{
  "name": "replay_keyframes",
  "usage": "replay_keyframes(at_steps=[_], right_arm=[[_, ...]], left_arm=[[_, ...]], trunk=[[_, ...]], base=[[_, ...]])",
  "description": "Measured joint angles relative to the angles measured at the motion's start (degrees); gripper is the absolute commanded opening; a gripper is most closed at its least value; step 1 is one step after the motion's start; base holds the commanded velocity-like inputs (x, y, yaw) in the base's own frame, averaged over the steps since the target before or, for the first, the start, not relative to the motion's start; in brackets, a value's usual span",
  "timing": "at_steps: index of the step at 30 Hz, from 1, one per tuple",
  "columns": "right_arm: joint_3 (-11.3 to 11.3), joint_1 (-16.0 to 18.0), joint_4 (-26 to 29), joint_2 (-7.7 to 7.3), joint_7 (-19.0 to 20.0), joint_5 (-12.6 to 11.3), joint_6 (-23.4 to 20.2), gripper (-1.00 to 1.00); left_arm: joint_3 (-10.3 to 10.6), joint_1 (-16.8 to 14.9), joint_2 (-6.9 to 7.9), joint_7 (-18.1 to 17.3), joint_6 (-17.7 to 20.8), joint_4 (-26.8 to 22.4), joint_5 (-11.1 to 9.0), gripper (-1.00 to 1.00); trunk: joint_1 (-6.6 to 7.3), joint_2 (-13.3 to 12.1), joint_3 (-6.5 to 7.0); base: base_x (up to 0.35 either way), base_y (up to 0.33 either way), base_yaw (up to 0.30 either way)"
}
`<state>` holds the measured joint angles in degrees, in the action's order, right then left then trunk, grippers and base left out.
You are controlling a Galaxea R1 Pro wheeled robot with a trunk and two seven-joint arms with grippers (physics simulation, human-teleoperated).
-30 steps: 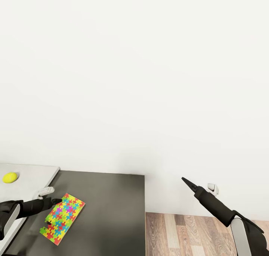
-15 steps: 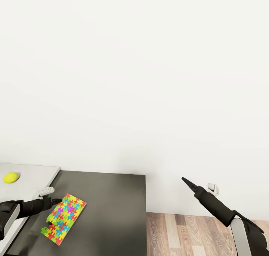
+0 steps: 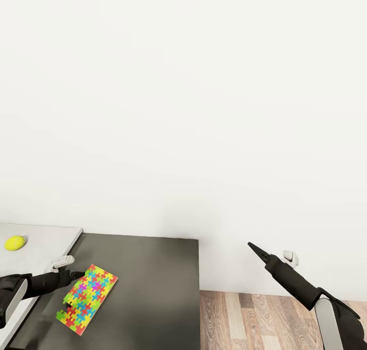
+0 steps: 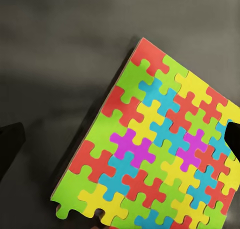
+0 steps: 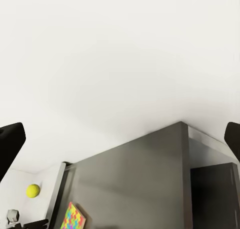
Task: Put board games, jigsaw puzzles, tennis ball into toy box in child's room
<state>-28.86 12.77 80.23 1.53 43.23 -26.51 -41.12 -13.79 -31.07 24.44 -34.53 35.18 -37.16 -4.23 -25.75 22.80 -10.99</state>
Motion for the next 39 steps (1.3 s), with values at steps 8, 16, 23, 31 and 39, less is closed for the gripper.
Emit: replay_keyframes(at_steps=[8, 16, 23, 31, 39], right_arm=[[0.0, 0.0, 0.0, 0.00, 0.0, 0.0, 0.0, 1.00], [0.0, 0.0, 0.0, 0.00, 0.2, 0.0, 0.0, 1.00], [0.0, 0.0, 0.0, 0.00, 0.3, -0.1, 0.0, 1.00], [-1.5, 0.0, 0.1, -0.08, 0.3, 0.0, -0.3, 1.00], [-1.9, 0.0, 0.1, -0.09, 0.3, 0.0, -0.4, 1.00]], left_arm=[[0.0, 0.0, 0.00, 0.1, 0.0, 0.0, 0.0, 1.00], [0.0, 0.0, 0.07, 0.0, 0.0, 0.0, 0.1, 1.00], [0.1, 0.0, -0.01, 0.1, 0.0, 0.0, 0.2, 1.00], [0.4, -1.8, 0.13, 0.3, 0.5, 0.1, 0.6, 1.00], [0.6, -4.3, 0.45, 0.2, 0.2, 0.6, 2.5, 1.00]], trunk=[[0.00, 0.0, 0.00], [0.00, 0.0, 0.00], [0.00, 0.0, 0.00], [0.00, 0.0, -0.09], [0.00, 0.0, -0.63]], base=[[0.000, 0.000, 0.000], [0.000, 0.000, 0.000], [0.000, 0.000, 0.000], [0.000, 0.000, 0.000], [0.000, 0.000, 0.000]])
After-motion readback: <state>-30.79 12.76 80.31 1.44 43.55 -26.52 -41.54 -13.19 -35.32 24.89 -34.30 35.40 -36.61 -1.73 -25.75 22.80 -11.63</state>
